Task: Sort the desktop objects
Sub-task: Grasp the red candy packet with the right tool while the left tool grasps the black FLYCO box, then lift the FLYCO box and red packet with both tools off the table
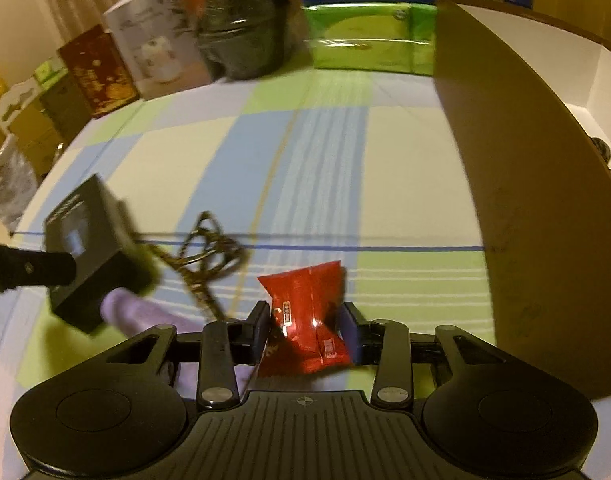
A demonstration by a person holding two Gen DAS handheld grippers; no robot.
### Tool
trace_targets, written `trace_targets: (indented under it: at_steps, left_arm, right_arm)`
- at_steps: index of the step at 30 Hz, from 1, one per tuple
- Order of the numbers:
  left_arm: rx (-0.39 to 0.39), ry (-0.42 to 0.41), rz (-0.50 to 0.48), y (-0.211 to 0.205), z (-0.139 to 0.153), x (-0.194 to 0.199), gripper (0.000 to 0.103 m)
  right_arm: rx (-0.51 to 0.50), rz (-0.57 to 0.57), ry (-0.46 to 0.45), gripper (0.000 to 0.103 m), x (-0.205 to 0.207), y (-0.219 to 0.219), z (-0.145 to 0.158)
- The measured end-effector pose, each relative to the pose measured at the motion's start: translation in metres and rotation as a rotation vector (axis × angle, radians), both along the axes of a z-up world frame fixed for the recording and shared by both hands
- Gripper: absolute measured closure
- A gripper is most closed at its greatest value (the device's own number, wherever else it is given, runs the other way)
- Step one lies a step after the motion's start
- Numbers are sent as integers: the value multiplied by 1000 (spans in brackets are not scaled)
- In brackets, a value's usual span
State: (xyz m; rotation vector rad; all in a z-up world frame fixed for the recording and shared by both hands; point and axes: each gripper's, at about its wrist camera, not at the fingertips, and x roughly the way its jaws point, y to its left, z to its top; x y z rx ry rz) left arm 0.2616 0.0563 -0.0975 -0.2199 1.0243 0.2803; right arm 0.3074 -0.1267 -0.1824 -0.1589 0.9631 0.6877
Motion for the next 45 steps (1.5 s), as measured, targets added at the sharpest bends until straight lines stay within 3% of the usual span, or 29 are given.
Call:
trace_targets:
  at_steps: [10, 15, 26, 35, 45]
  left_arm:
    - [35, 8, 32, 8, -14, 48, 15]
    - [163, 47, 9, 6, -26, 60, 11]
    - [163, 70, 4, 44, -28, 30, 9]
    - [146, 107, 125, 79, -28, 4, 8]
    - [155, 118, 172, 82, -25, -1, 4]
  right_arm:
    - [-7, -10, -24, 68, 14, 1, -1]
    - [-9, 2, -31, 68, 13, 1, -1]
    - [-14, 16, -27, 68, 15, 1, 0]
    - [-23, 24, -25, 68, 16, 2, 1]
    - [-37, 28, -28, 68, 15, 2, 1]
